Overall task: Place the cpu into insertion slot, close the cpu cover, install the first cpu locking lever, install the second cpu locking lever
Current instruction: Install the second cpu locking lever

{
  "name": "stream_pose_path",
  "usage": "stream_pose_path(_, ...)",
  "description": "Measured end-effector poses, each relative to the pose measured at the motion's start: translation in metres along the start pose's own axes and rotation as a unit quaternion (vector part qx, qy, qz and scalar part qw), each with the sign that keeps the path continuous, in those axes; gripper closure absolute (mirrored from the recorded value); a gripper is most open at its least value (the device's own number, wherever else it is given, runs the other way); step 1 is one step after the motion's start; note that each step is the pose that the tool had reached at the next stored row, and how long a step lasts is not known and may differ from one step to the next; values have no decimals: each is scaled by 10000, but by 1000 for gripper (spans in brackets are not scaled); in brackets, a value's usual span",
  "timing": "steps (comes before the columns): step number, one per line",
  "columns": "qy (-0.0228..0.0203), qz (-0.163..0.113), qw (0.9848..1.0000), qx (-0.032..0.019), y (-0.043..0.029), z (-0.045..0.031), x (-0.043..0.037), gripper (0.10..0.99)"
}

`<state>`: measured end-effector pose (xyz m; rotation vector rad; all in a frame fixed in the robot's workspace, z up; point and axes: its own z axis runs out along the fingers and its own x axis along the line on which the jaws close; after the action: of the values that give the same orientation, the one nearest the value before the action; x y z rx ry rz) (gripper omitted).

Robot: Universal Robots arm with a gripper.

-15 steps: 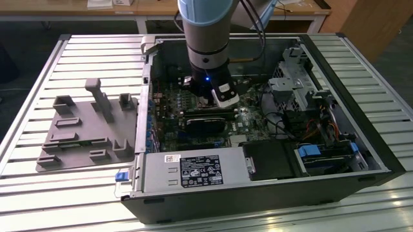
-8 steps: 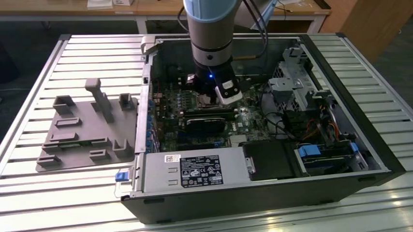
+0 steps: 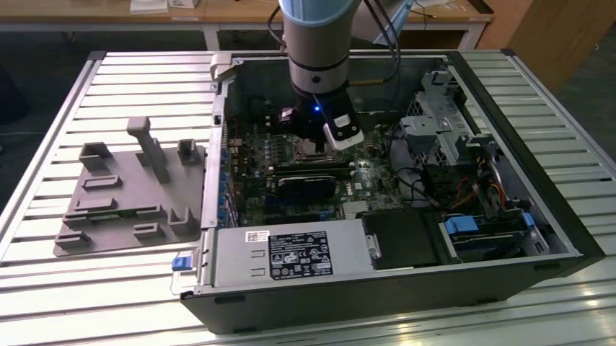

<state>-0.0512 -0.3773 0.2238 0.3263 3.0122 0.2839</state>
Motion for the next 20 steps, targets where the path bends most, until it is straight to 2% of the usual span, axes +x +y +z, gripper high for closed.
stream_pose_path(5, -29, -17, 9999, 149, 92, 17, 16, 984)
stream_pose_path(7, -37, -22, 9998, 191, 129, 25, 23, 984)
stream_pose_path(15, -39, -33, 9998, 211, 273, 52, 50, 984)
stream_pose_path(20, -50, -40, 9996, 268, 307, 54, 56, 984)
